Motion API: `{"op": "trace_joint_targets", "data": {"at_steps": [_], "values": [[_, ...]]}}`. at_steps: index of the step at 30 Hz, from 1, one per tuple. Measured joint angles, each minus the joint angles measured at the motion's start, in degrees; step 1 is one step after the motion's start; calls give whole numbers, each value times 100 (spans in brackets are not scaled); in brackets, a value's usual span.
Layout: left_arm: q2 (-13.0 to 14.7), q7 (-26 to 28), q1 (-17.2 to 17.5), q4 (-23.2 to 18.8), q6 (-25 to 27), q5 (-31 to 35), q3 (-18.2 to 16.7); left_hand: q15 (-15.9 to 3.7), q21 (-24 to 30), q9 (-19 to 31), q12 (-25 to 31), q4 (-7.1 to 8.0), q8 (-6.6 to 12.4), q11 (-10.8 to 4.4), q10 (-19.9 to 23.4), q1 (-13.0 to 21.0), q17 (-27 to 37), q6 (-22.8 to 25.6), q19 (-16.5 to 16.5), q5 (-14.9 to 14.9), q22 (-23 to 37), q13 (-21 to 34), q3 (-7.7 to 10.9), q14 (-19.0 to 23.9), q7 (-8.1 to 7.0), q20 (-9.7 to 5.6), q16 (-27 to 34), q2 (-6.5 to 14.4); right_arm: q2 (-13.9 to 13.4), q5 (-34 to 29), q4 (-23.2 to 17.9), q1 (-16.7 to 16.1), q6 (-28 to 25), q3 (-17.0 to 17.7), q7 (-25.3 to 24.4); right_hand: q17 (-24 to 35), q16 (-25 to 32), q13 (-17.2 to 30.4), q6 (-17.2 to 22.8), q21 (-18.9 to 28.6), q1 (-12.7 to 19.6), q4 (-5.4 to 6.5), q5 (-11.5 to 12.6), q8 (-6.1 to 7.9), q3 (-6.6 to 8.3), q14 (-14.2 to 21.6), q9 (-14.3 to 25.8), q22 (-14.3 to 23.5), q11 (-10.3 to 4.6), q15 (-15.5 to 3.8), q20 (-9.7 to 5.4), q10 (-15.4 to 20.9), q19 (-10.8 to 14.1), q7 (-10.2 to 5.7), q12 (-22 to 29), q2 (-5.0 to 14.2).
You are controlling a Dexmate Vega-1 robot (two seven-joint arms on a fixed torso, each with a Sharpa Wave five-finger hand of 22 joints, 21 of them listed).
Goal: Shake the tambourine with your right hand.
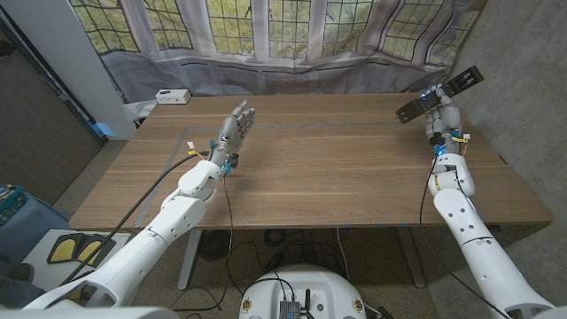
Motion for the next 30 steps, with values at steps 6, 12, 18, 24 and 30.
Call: {"op": "trace_joint_targets", "data": {"at_steps": [6, 12, 18, 24, 30], "values": [[5, 5, 17, -22, -5, -4, -11, 0, 0, 0, 0, -8, 0, 0, 0, 0, 0, 23, 0, 0, 0, 0, 8, 0, 23, 0, 0, 0, -177, -409, 42, 31, 177, -94, 172, 0, -1, 0, 0, 46, -14, 0, -2, -17, 0, 0, 4, 0, 0, 0, 10, 0, -9, 0, 0, 14], [12, 16, 33, -51, -31, -4, -25, 0, 0, 0, 0, -16, 0, 0, 0, 0, 0, 32, 0, 0, 0, 0, 16, 0, 32, 0, 0, 0, -388, -792, 52, 72, 332, -211, 286, 0, -2, -1, 0, 46, -14, 0, -3, -16, 0, -1, 5, -1, 0, 1, 10, 0, -9, 0, 0, 14], [26, 23, 52, -84, -44, -1, -31, 0, 0, 0, 0, -16, 0, 0, 0, 0, 0, 31, 0, 0, 0, 0, 16, 0, 32, 0, 0, 0, -598, -1298, 19, 104, 509, -327, 352, 18, -2, -1, 0, 46, -14, 0, -4, 25, 0, -9, 3, -1, 1, 9, 10, 0, -9, 0, 0, 14], [41, 39, 73, -117, -50, 8, -40, 0, 0, 0, 0, -16, 0, 0, 0, 0, 0, 31, 0, 0, 0, 0, 16, 0, 32, 0, 0, 0, -814, -1773, -84, 119, 616, -431, 315, 18, -2, -1, 0, 46, -14, 0, 4, 25, 0, -10, 3, -2, 1, 9, 15, 0, -14, 0, -10, 14], [51, 48, 96, -153, -51, 11, -44, 0, 0, 0, 0, -15, 0, 0, 0, 0, 0, 31, 0, 0, 0, 0, 15, 0, 32, 0, 0, 0, -1065, -2317, -206, 136, 687, -536, 231, 17, -7, -2, 0, 73, -14, 0, 4, 25, 0, -10, 2, -2, 1, 10, 41, 0, -40, 0, -9, 14]]}}
